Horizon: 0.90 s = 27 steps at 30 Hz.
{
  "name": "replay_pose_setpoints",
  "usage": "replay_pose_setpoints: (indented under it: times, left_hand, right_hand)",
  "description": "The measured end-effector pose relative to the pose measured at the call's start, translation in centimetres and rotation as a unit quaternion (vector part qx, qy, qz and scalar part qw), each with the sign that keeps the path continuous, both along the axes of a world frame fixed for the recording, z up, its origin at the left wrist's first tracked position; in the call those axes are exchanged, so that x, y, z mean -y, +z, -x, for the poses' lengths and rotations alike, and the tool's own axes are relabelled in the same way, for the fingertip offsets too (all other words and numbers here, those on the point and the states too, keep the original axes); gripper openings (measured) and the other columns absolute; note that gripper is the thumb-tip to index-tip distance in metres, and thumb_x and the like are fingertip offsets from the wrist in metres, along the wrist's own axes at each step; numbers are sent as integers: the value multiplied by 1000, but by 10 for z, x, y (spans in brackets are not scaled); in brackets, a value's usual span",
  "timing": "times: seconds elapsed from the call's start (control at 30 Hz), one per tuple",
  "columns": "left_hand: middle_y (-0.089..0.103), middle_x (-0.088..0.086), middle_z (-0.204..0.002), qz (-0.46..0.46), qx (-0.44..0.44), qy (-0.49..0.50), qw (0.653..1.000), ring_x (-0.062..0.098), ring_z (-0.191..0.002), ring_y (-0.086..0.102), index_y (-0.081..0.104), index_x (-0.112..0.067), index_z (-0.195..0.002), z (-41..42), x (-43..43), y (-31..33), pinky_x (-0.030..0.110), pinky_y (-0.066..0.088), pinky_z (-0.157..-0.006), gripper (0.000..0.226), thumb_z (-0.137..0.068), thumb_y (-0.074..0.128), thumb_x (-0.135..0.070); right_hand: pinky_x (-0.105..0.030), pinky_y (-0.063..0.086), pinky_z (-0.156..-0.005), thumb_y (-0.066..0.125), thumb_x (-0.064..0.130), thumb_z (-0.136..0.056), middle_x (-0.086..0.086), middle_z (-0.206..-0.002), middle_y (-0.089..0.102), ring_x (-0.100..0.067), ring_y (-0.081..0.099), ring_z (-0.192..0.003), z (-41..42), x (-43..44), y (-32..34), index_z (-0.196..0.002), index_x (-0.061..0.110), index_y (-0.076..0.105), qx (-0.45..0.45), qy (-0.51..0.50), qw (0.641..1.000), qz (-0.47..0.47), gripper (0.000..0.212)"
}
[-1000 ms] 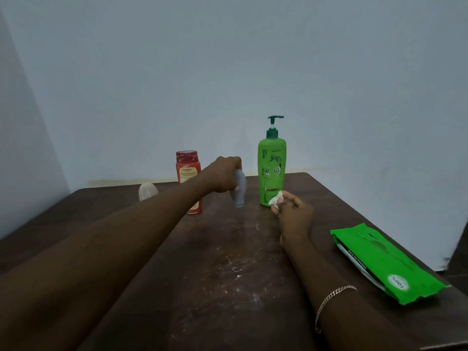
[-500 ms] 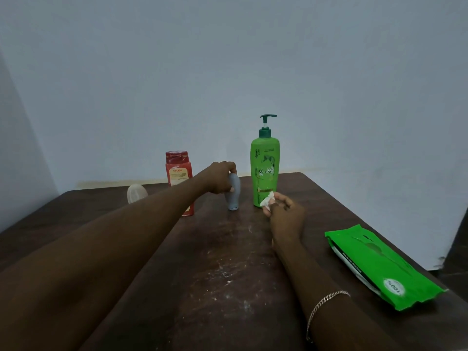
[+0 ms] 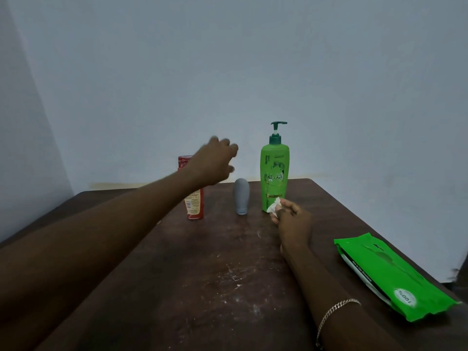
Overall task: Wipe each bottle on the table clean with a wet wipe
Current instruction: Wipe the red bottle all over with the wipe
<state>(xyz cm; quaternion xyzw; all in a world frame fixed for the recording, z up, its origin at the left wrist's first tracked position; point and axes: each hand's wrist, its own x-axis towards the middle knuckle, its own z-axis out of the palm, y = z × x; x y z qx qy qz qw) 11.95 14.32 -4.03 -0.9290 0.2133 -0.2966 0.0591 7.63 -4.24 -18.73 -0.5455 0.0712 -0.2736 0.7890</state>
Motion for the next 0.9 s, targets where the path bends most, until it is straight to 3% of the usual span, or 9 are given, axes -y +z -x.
replay_pose_setpoints:
  times: [0.07,0.13,0.23,0.3,0.4,0.53,0.67,0.77,0.9]
  left_hand:
    - [53,11,-133,-46,42,58,996,35,-127,42,56,-19,-129,6,-20,15,54,40,-99,39,-95,60,-37]
    - [47,12,-139,-19,-26,128,991,38,-131,38,53,-23,-132,9,-43,28,58,35,-104,39,-96,55,-36]
    - [53,14,-137,44,-165,116,979,29,-116,51,54,-17,-134,8,-69,40,43,44,-95,37,-99,53,-29]
    - [59,13,-134,42,-209,90,973,22,-107,52,55,-14,-133,11,-81,43,35,43,-87,34,-102,51,-27]
    - [61,10,-132,38,-219,75,972,23,-111,56,55,-12,-132,16,-88,44,33,43,-85,32,-103,52,-24]
    - [65,8,-122,47,-199,53,978,18,-100,56,59,-12,-125,26,-92,41,32,46,-79,28,-101,56,-25]
    - [68,9,-107,134,-176,52,974,19,-91,63,63,-8,-113,45,-104,31,31,50,-73,22,-100,57,-24]
    - [71,11,-94,308,-190,52,931,19,-79,71,66,-1,-101,66,-112,15,30,57,-67,19,-99,58,-18]
    - [71,16,-88,506,-237,52,828,25,-77,74,70,3,-92,99,-110,-21,36,63,-70,20,-98,61,-14]
  right_hand:
    - [-16,53,-54,62,-2,-90,-7,-79,71,-10,65,-61,1,0,1,-106,6,69,-1,0,1000,14,19]
    - [-15,51,-51,61,-1,-90,-9,-80,71,-7,63,-57,3,-1,1,-105,8,68,-1,3,1000,24,18]
    - [-15,50,-50,61,-1,-91,-13,-81,70,-4,62,-53,3,0,0,-105,7,67,3,3,1000,30,18]
    - [-15,49,-49,60,-2,-91,-14,-81,69,-1,61,-50,4,-1,0,-105,7,67,6,5,1000,30,18]
    - [-14,49,-47,60,-2,-91,-16,-79,68,0,60,-47,5,-1,1,-105,6,66,5,8,999,31,17]
    - [-16,49,-48,60,-2,-91,-15,-76,68,-4,59,-49,8,-3,2,-106,2,67,-5,17,999,45,17]
    - [-18,50,-49,61,0,-90,-17,-80,71,-11,63,-58,12,-5,2,-107,3,68,-4,37,995,92,18]
    - [-20,51,-51,62,2,-90,-13,-84,73,-14,67,-65,15,-8,3,-106,7,70,-2,58,987,151,19]
    - [-25,56,-55,59,-4,-88,-8,-82,74,-15,67,-64,21,-11,6,-104,12,72,9,72,979,190,26]
